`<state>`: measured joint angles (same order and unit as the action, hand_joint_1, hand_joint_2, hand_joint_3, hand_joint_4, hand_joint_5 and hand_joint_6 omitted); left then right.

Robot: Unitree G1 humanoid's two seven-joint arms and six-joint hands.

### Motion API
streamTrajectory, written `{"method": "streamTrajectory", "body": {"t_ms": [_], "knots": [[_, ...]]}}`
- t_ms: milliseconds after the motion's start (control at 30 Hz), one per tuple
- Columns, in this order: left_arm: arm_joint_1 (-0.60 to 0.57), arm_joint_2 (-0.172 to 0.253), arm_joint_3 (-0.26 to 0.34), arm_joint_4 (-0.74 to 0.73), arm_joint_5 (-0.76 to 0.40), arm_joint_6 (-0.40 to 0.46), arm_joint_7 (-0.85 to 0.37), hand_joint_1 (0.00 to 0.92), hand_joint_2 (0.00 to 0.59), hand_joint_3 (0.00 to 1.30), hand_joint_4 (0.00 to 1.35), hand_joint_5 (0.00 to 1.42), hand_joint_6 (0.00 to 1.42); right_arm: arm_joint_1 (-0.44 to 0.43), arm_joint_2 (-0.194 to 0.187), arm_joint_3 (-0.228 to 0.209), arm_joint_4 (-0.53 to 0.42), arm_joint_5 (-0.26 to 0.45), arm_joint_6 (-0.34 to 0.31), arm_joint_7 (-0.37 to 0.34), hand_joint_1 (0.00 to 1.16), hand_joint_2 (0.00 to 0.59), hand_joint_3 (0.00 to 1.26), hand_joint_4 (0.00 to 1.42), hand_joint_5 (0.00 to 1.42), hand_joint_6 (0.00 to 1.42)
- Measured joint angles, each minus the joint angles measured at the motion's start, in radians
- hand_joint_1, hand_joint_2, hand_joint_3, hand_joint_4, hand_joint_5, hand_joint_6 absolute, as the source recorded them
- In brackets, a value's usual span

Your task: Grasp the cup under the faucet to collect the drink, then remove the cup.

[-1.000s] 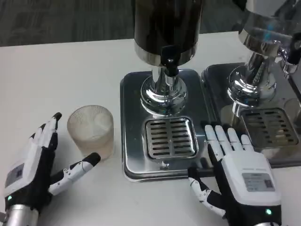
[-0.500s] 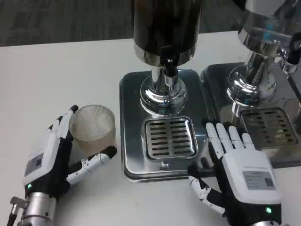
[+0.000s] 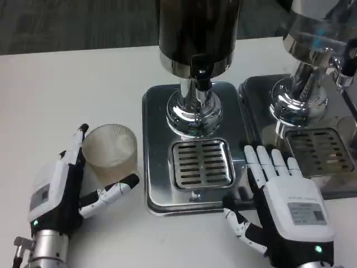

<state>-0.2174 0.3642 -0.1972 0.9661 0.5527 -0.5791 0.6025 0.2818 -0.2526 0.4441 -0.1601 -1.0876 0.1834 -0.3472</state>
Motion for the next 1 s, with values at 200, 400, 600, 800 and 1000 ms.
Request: {"method": "streamTrajectory", "body": {"t_ms": [200, 400, 600, 800, 1000], "knots": [[-0.023, -0.005, 0.0, 0.012, -0.006, -0.026, 0.015, 0.242, 0.031, 0.0, 0.0, 0.25, 0.23, 0.0, 0.001, -0.001, 0.0, 0.0, 0.005, 0.0, 0.37, 0.443, 0.02, 0.0, 0.0, 0.0], [-0.045, -0.009, -0.006, 0.037, -0.005, -0.028, 0.022, 0.255, 0.033, 0.0, 0.0, 0.29, 0.28, 0.0, 0.004, -0.001, 0.0, 0.0, 0.006, 0.0, 0.37, 0.443, 0.03, 0.0, 0.0, 0.0], [-0.071, -0.009, -0.01, 0.061, -0.007, -0.031, 0.03, 0.335, 0.054, 0.02, 0.15, 0.54, 0.7, 0.001, 0.005, -0.002, -0.002, 0.0, 0.007, 0.0, 0.37, 0.443, 0.03, 0.0, 0.0, 0.0], [-0.077, -0.009, -0.019, 0.075, -0.006, -0.058, 0.066, 0.474, 0.086, 0.23, 0.47, 0.83, 1.02, 0.002, 0.006, -0.002, -0.002, 0.0, 0.007, 0.0, 0.38, 0.443, 0.03, 0.0, 0.0, 0.01], [-0.076, -0.01, -0.033, 0.078, 0.011, -0.069, 0.115, 0.487, 0.086, 0.34, 0.58, 0.88, 1.07, 0.002, 0.007, -0.002, -0.003, 0.0, 0.007, 0.0, 0.38, 0.443, 0.03, 0.0, 0.0, 0.02]]}}
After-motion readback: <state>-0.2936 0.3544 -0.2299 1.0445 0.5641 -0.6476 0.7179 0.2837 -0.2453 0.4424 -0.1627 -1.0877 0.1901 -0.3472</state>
